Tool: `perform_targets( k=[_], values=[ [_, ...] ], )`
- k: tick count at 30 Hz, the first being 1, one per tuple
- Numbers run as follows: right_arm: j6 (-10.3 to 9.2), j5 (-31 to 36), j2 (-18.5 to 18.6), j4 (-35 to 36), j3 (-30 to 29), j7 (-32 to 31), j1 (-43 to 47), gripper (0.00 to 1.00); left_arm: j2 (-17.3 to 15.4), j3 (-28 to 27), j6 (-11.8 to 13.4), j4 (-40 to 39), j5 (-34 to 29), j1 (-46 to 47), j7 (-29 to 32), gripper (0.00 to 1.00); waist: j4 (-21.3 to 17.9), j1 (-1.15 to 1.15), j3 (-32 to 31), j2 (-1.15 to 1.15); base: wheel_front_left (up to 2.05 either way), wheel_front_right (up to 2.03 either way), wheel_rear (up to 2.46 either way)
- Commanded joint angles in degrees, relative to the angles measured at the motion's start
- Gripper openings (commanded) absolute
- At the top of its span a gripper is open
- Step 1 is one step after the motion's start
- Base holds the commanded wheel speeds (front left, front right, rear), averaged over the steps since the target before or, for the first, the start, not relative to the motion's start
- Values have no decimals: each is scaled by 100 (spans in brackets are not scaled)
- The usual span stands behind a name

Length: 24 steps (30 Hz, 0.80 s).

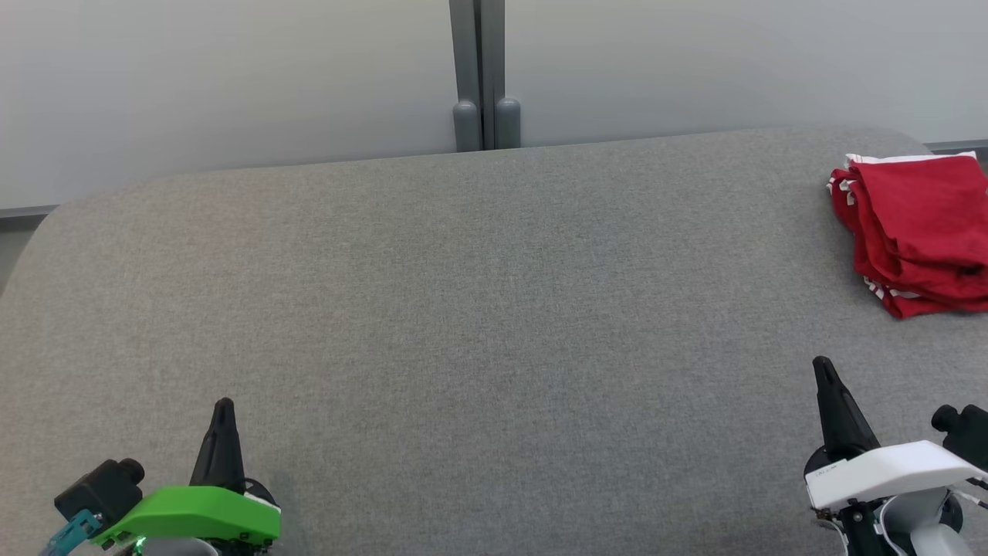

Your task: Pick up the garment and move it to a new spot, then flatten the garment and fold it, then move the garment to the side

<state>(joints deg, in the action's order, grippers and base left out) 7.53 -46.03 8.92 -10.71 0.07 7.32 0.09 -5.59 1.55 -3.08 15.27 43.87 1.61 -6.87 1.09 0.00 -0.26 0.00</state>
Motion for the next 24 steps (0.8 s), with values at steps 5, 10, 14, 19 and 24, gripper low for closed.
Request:
perform_targets(
  k=[5, 10, 14, 19, 24],
  values=[
    [-1, -476, -22, 24, -86, -133, -196, 0, 10, -114, -77, -84, 511, 215, 127, 0, -6, 0, 3, 0, 0, 0, 0],
    [-2, -806, -62, -2, -126, -228, -236, 0, 29, -168, -108, -90, 852, 241, 226, 0, -12, 0, 5, 0, 0, 0, 0],
    [-2, -1063, -97, -22, -159, -298, -264, 0, 45, -214, -128, -94, 1112, 257, 297, 0, -16, 0, 7, 0, 0, 0, 0],
    [-2, -1379, -138, -49, -199, -393, -298, 0, 65, -269, -156, -98, 1435, 281, 390, 0, -22, 0, 9, 0, 0, 0, 0],
    [-2, -1678, -174, -74, -236, -478, -336, 0, 83, -317, -184, -102, 1740, 303, 475, 0, -28, 0, 11, 0, 0, 0, 0]
  ],
)
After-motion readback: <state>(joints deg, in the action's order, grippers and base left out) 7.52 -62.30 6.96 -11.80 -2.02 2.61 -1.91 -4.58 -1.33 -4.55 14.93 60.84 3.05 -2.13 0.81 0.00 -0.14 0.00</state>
